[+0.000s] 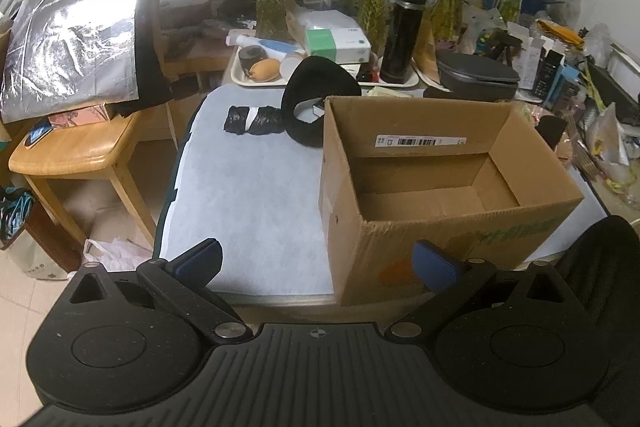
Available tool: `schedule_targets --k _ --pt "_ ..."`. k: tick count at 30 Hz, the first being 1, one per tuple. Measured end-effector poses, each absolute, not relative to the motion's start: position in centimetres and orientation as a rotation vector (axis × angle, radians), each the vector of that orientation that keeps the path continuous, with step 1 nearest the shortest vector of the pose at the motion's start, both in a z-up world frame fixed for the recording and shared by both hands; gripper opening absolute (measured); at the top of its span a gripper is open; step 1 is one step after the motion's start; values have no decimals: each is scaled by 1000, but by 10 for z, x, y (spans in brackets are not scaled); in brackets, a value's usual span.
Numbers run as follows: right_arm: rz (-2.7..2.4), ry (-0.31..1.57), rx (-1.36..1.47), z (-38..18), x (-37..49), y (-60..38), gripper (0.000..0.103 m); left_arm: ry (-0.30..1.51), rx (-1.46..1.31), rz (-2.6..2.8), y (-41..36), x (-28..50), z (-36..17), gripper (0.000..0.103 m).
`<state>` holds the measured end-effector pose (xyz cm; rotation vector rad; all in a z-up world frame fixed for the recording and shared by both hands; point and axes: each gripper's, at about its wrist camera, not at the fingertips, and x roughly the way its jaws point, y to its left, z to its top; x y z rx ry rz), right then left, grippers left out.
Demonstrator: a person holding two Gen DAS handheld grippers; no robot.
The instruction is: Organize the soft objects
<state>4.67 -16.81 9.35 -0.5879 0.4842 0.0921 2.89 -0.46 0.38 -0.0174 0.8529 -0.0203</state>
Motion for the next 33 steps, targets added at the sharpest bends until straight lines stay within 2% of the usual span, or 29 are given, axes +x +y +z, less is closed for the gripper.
schedule_targets --k 11,22,33 --pt "136 560 -498 80 75 -172 103 851 -1 -35 -12 47 7 103" --pt "105 735 -238 46 138 -216 103 818 4 -31 -5 78 14 103" --pt "79 777 -160 32 185 -250 103 769 7 -50 8 116 19 103"
